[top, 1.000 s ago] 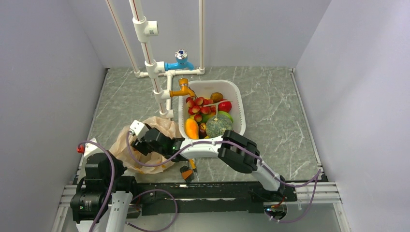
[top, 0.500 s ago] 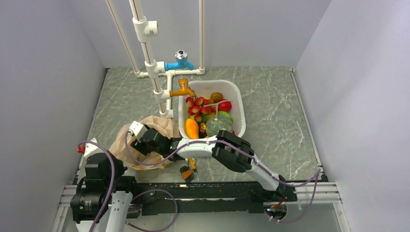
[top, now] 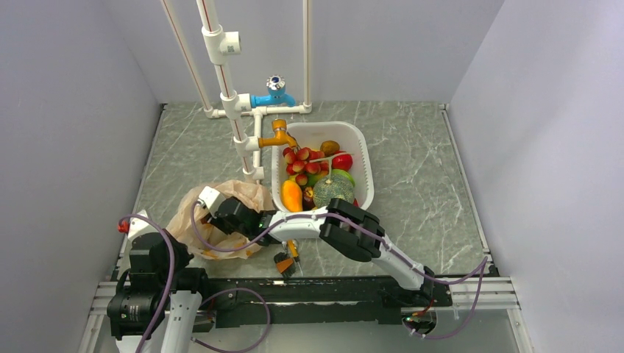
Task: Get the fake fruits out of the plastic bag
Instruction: Take out the fake fruit from the plastic bag.
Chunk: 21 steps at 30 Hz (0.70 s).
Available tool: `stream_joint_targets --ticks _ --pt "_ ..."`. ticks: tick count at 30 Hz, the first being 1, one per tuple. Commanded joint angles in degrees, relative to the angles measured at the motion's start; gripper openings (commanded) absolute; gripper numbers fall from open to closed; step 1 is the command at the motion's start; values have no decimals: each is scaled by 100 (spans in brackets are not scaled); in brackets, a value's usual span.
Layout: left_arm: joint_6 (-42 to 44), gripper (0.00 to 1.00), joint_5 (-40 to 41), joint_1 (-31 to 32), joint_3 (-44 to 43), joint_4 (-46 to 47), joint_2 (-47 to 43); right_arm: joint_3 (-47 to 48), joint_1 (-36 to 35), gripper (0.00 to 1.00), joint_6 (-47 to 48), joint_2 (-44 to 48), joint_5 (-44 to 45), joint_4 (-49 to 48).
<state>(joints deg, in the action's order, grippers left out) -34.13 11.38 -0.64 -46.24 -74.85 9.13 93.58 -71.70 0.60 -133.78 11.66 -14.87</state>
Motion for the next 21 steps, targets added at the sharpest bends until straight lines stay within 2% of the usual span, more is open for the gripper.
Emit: stream_joint_targets --ticks 1,5,9,14,21 --pt "19 0 -65 3 -5 111 -62 64 51 32 -47 361 -6 -188" --pt "25 0 -65 3 -8 124 -50 42 51 16 -51 534 -57 -186" --pt "32 0 -67 3 0 109 -79 28 55 11 -51 702 -78 -154" --pt "17 0 -56 3 1 128 -40 -94 52 0 -51 1055 -159 -41" --pt "70 0 -184 3 -17 156 -1 -455 21 0 -328 1640 -442 60"
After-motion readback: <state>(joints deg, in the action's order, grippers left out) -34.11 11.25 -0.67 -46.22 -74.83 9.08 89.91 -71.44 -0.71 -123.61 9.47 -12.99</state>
